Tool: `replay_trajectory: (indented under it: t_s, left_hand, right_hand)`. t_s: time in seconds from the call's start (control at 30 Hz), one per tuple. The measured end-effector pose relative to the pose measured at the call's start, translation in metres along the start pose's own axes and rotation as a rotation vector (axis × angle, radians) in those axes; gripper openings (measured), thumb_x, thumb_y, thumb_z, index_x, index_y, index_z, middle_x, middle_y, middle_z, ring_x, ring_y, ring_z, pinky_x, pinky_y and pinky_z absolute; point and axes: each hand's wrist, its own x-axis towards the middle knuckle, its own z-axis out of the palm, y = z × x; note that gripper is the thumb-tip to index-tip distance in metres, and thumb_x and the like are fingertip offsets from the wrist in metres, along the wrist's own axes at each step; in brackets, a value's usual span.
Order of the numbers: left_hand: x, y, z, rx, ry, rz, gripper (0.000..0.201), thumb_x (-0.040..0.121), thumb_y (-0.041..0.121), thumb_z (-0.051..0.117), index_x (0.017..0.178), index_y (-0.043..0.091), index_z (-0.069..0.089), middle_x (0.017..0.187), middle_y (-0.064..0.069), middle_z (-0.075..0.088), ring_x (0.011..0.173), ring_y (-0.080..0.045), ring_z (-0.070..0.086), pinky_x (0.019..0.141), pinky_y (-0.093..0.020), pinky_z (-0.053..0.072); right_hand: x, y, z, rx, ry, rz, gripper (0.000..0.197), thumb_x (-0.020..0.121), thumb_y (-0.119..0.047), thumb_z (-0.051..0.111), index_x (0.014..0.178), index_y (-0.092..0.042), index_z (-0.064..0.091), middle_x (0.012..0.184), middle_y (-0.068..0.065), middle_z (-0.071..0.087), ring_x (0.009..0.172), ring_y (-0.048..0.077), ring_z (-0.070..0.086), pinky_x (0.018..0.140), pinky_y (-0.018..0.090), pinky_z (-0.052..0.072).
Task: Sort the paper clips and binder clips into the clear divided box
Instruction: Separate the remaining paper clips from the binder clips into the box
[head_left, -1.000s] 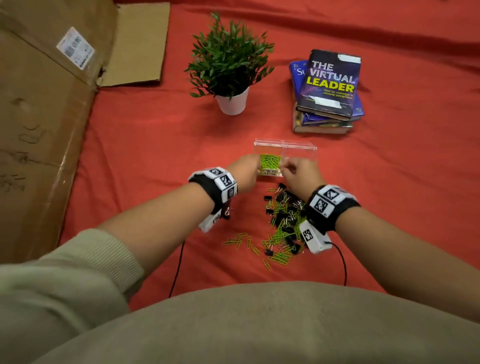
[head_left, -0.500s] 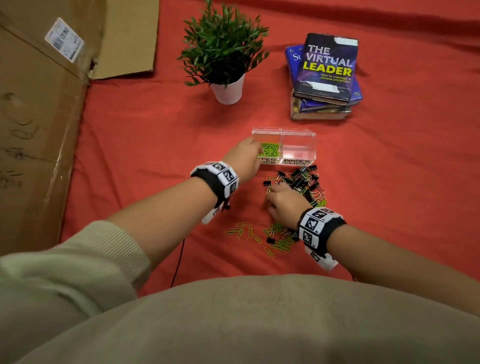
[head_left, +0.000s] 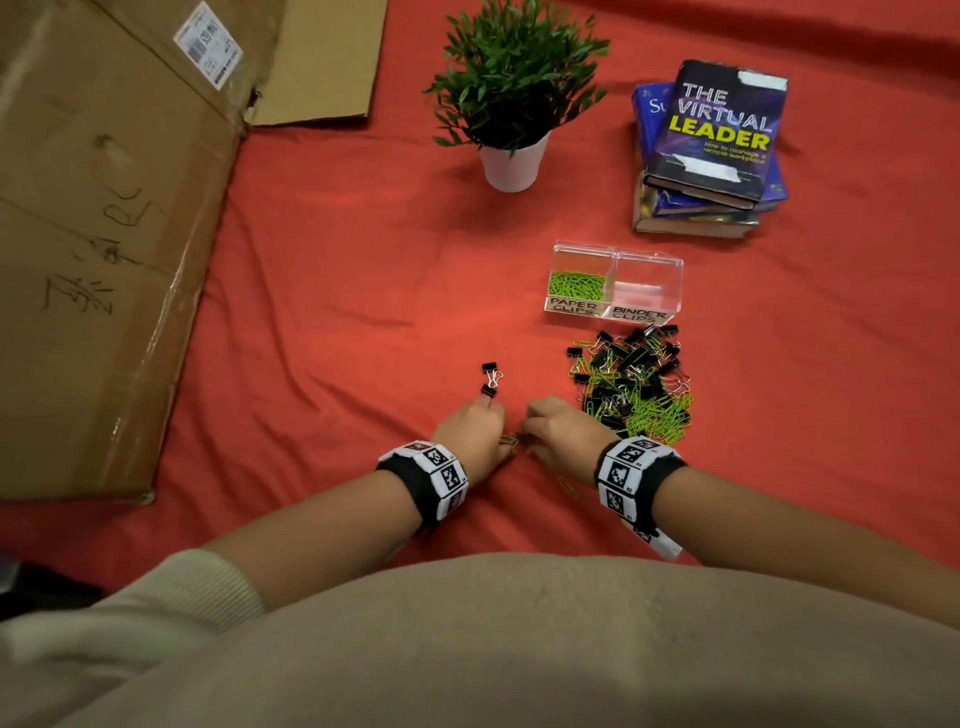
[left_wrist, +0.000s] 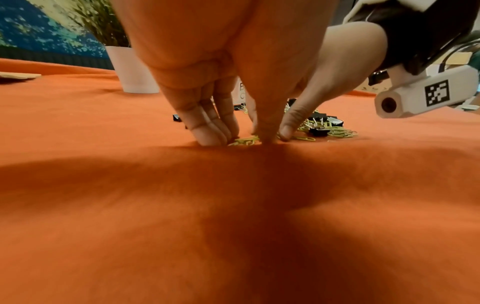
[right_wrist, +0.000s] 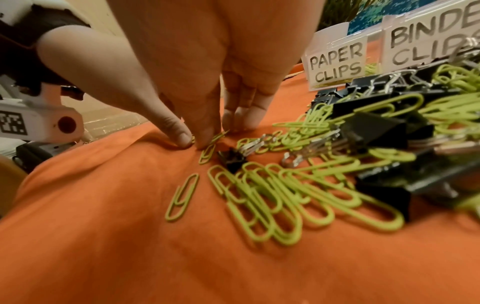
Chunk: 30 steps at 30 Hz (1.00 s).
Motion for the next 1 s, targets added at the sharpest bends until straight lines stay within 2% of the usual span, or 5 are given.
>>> replay_trajectory:
  t_s: [0.43,0.63,0.8,0.9,1.0]
  left_hand:
    - [-0.002,0.005,0.002,0.202,-0.083,0.143,0.022,0.092,0.013,0.046,0.11,0.002,0.05,0.117,-0.017,0.053,0.111,-0.035,0.053,0.088,-0.045,0.044]
    - [0.005,0.0,-0.005,-0.02,-0.116,0.138,0.022,0.091,0.016,0.051,0.11,0.006,0.052,0.112,-0.017,0.063,0.105,-0.035,0.059,0.085,-0.038,0.044]
    - [0.02,-0.001,-0.021,-0.275,-0.062,0.072,0.028,0.09,0.016,0.055,0.117,0.015,0.06,0.099,-0.007,0.07,0.093,-0.026,0.064,0.081,-0.028,0.047]
    - [0.027,0.005,-0.028,-0.52,-0.158,0.018,0.012,0.091,0.01,0.053,0.094,0.018,0.061,0.075,-0.002,0.063,0.072,-0.028,0.064,0.07,-0.038,0.054]
    - [0.03,0.014,-0.029,-0.661,-0.159,-0.038,0.02,0.093,0.012,0.05,0.076,0.022,0.052,0.064,-0.004,0.06,0.059,-0.028,0.062,0.063,-0.039,0.054]
  right_hand:
    - [-0.005,-0.007,0.013,0.011,-0.059,0.156,0.021,0.089,-0.012,0.048,0.107,-0.005,0.057,0.112,0.015,0.06,0.109,0.03,0.053,0.094,0.036,0.041]
    - [-0.022,0.01,-0.025,0.422,0.141,0.363,0.028,0.093,-0.013,0.051,0.119,-0.013,0.06,0.105,0.004,0.069,0.088,0.019,0.064,0.08,0.024,0.049]
    - [-0.046,0.047,-0.058,0.832,0.189,0.59,0.016,0.094,-0.019,0.05,0.09,-0.014,0.065,0.08,-0.005,0.06,0.07,0.015,0.056,0.063,0.028,0.048]
    - [-0.056,0.055,-0.064,1.351,0.211,0.627,0.023,0.091,-0.006,0.037,0.075,-0.005,0.054,0.072,0.008,0.051,0.063,0.018,0.047,0.061,0.03,0.042]
    - [-0.063,0.054,-0.059,1.366,0.175,0.642,0.024,0.09,-0.008,0.039,0.072,-0.004,0.053,0.07,0.011,0.053,0.057,0.019,0.048,0.055,0.029,0.041]
